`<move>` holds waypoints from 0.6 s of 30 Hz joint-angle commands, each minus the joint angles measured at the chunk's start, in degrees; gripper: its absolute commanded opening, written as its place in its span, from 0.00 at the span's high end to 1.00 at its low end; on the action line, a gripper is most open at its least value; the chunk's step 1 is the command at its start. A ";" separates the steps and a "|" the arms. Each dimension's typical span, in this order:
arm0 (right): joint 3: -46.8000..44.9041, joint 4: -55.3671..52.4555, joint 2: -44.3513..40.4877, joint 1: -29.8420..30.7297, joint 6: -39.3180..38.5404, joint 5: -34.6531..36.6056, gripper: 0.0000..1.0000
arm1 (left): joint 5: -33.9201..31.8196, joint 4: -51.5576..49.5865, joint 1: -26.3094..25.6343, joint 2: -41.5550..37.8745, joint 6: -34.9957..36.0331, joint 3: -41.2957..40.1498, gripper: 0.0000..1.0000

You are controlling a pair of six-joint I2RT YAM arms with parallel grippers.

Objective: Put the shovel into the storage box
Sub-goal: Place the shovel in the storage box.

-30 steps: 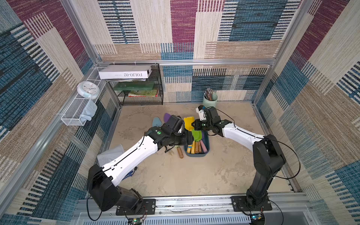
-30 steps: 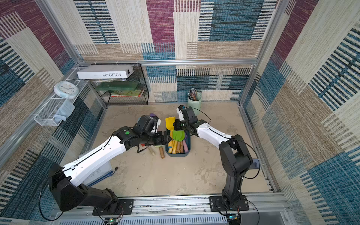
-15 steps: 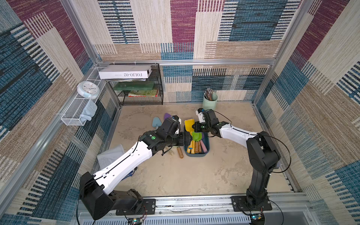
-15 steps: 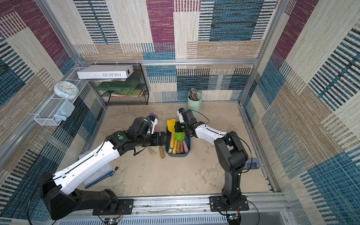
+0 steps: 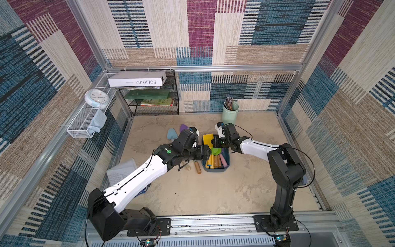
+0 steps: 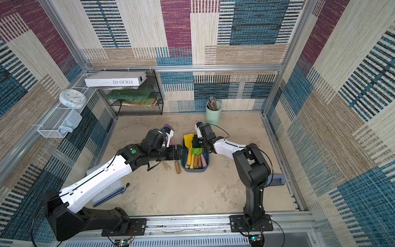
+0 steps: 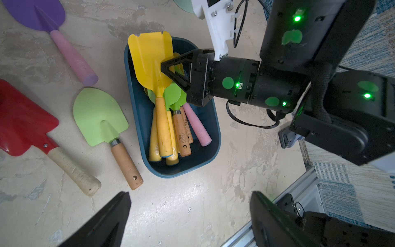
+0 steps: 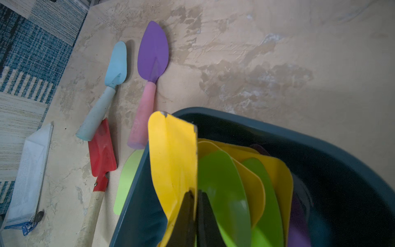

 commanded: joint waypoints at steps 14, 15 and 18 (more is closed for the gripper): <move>-2.09 0.20 0.04 0.01 0.44 0.15 1.00 | 1.27 1.70 0.04 0.80 0.60 -0.05 0.09; -2.18 -0.05 -0.12 0.06 0.52 0.14 1.00 | 1.36 1.73 0.00 0.89 0.51 -0.12 0.09; -2.36 -0.59 -0.63 0.05 0.59 -0.07 1.00 | 1.62 1.92 0.02 1.14 0.50 -0.10 0.09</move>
